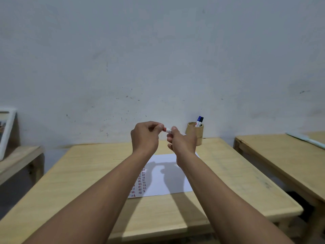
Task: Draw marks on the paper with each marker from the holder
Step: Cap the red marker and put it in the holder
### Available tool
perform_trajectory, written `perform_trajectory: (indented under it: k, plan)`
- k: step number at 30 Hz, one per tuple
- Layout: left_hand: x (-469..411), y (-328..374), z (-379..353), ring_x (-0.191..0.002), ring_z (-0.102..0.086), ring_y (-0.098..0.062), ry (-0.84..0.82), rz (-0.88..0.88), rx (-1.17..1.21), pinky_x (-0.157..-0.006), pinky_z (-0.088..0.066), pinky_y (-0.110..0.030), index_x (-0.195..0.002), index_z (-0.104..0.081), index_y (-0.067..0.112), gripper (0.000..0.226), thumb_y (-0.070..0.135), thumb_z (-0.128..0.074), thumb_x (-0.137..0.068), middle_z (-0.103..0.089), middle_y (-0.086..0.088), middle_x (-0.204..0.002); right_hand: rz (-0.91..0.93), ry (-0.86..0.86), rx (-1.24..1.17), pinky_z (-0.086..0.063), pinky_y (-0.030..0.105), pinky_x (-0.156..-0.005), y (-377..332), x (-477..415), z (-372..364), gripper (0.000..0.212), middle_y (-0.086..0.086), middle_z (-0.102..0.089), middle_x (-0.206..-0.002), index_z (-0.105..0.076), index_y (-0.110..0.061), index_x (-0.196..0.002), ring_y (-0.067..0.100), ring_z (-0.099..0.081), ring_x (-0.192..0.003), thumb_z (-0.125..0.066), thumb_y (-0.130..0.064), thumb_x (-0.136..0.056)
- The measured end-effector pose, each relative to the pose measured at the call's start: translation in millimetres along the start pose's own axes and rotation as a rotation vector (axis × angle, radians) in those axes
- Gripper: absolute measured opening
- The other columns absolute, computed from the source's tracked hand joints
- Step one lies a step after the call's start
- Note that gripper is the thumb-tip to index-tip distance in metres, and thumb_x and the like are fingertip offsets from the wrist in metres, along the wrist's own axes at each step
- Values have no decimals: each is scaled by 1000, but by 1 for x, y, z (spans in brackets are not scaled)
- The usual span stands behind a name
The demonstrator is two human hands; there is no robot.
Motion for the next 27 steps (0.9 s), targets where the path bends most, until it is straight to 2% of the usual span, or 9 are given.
perform_trajectory:
  k: [2,5,7,10,14,17,23,25,27]
  plan:
    - [-7,4,-3,-58,-57,1,12,-11,7,-53,-38,-6,-82,-80,21,15,27,-70,-91,-74,13,-69,7,-72,200,-47,26,-49,-7,0,2,25,5,-70,-75,-61,-10,-121,12,-57,-51,-54,-25,-101]
    - [-18,10,-12,-65,-65,-4,-19,-27,-22,-56,-42,-14,-83,-81,22,13,28,-71,-90,-77,11,-72,85,-154,434,-44,25,-48,-19,-5,11,21,4,-72,-74,-65,-14,-108,15,-56,-54,-48,-22,-99]
    - [-25,14,-22,-75,-70,-9,-52,-37,-47,-63,-46,-21,-80,-80,23,13,28,-73,-88,-77,10,-72,154,-192,581,-44,25,-47,-27,-12,14,17,4,-73,-74,-68,-12,-102,15,-57,-52,-54,-21,-97]
    - [-34,20,-46,-76,-71,-5,-99,-46,-52,-67,-46,-19,-80,-80,20,7,23,-77,-86,-76,9,-70,253,-218,756,-47,28,-52,-37,-28,19,17,3,-72,-77,-70,-10,-92,14,-57,-51,-60,-23,-96]
    - [-45,28,-83,-72,-72,-7,-123,-88,-87,-65,-47,-14,-80,-80,16,6,19,-79,-85,-76,4,-68,243,-327,782,-42,26,-51,-36,-51,23,16,-3,-61,-71,-69,-16,-104,12,-51,-52,-63,-24,-91]
    - [-56,27,-110,-72,-73,-10,-144,-94,-75,-67,-50,-17,-79,-80,17,7,19,-78,-85,-75,5,-66,206,-398,742,-43,28,-51,-25,-69,26,11,-1,-55,-64,-70,-13,-98,13,-46,-49,-62,-18,-91]
    - [-83,3,-152,-83,-72,-11,-170,-19,75,-78,-53,-25,-90,-77,19,15,25,-65,-96,-77,5,-83,286,-266,786,-44,34,-62,-33,-126,51,30,-3,-49,-59,-56,-16,-65,18,-47,-56,-64,-21,-93]
    - [-89,-17,-165,-88,-72,-13,-133,58,113,-86,-56,-32,-103,-73,21,21,23,-52,-102,-76,3,-96,328,-195,785,-37,27,-59,-48,-148,59,24,-9,-50,-57,-60,-17,-70,12,-45,-52,-66,-22,-93]
    - [-93,-37,-181,-94,-67,-16,-154,93,48,-84,-53,-30,-119,-68,20,26,16,-50,-100,-73,-1,-111,387,-122,754,-36,23,-53,-69,-166,64,6,-10,-59,-63,-67,-18,-87,7,-50,-52,-67,-22,-92]
Point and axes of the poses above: each hand's wrist, its own x-axis away from the middle knuckle, its own z-axis out of the back of the hand, y = z × x, the point moved 9 cm from there along -x, towards the middle knuckle
